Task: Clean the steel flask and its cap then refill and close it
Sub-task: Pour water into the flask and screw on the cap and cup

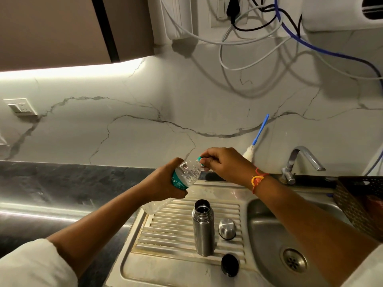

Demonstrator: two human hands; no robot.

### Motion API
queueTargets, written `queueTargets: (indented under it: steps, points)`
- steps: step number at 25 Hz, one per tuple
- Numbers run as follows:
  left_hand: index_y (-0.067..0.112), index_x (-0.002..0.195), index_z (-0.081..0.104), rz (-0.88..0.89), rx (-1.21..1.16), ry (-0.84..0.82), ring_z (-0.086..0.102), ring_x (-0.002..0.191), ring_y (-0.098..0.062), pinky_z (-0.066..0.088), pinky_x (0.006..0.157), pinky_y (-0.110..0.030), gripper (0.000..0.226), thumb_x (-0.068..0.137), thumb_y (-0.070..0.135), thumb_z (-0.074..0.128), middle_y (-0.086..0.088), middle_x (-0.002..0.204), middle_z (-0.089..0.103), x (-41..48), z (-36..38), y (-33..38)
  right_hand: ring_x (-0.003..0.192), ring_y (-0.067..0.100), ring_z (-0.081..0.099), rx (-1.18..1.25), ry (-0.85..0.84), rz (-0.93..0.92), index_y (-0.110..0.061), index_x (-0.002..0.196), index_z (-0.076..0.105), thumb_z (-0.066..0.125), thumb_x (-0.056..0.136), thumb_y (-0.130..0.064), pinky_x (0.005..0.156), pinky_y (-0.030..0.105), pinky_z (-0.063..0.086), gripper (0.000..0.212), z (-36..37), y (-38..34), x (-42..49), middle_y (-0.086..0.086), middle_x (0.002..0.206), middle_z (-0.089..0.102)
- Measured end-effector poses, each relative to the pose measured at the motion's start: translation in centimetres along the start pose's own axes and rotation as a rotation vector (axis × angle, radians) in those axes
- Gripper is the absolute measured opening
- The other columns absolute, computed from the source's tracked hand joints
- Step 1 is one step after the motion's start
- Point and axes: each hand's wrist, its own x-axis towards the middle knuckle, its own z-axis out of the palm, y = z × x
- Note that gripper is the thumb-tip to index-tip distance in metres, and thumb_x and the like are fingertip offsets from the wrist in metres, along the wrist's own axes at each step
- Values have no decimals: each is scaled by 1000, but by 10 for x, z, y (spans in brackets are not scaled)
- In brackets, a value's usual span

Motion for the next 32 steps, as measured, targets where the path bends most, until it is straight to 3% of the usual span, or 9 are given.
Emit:
queueTargets:
  steps: [3, 5, 9, 12, 16, 18, 22, 26, 32]
  points:
    - [21, 140, 42, -2, 45, 9, 65, 109, -22, 60, 92, -37, 79, 76, 21, 88, -2, 127, 61, 5, 1, 2, 70, 2, 52, -254, -66, 5, -19, 100, 53, 43, 103, -38, 60, 11, 38, 22, 0, -5, 3, -11, 78, 55]
    - [22, 142, 41, 1, 88, 18, 65, 108, -21, 60, 92, -37, 81, 76, 23, 88, -3, 127, 61, 9, 3, 4, 65, 5, 47, -345, -99, 36, -19, 94, 47, 34, 105, -42, 56, 15, 33, 29, 0, -6, 5, -8, 73, 50]
    - [25, 144, 38, -27, 171, 60, 64, 105, -20, 60, 90, -37, 85, 75, 30, 88, -3, 127, 63, 16, 14, 6, 74, 19, 51, -276, -182, 222, -6, 89, 58, 26, 105, -47, 65, 30, 39, 55, -2, -2, 15, 15, 82, 59]
    - [22, 148, 34, -38, 194, 95, 62, 110, -21, 58, 92, -35, 86, 80, 34, 85, -5, 134, 59, 23, 23, 9, 66, 14, 52, -2, -121, 435, -11, 82, 61, 37, 102, -50, 61, 26, 42, 49, -4, 2, 23, 3, 73, 58]
    - [18, 152, 27, -47, 120, 106, 57, 123, -23, 53, 98, -33, 96, 78, 44, 84, -8, 145, 50, 39, 27, 6, 68, 10, 63, 151, 44, 385, -8, 93, 68, 57, 93, -52, 60, 21, 51, 45, -5, 17, 35, 1, 77, 68]
    - [18, 155, 21, -47, 100, 69, 48, 135, -26, 47, 108, -37, 108, 74, 50, 84, -9, 153, 42, 45, 29, 1, 73, 12, 67, 174, 76, 369, -9, 92, 69, 65, 90, -46, 64, 21, 55, 37, -7, 26, 44, 2, 79, 71]
    - [14, 161, 11, -55, 205, 54, 27, 149, -28, 28, 122, -44, 118, 75, 55, 81, -10, 165, 24, 53, 31, -20, 81, 19, 68, -48, 132, 361, -12, 93, 71, 73, 85, -32, 76, 30, 58, 21, -7, 62, 70, 3, 85, 72]
    - [11, 159, 20, -39, 413, 61, 28, 149, -27, 28, 121, -38, 101, 85, 50, 76, -9, 164, 25, 54, 35, -48, 91, 22, 65, -273, 150, 354, -12, 104, 73, 75, 79, -23, 81, 32, 55, 27, 5, 107, 100, 6, 101, 72]
    - [11, 161, 16, -30, 489, 26, 20, 153, -26, 22, 123, -37, 102, 87, 53, 72, -8, 167, 19, 59, 45, -68, 95, 29, 65, -462, 147, 392, -6, 108, 70, 70, 84, -18, 85, 37, 56, 27, 19, 154, 140, 14, 107, 69]
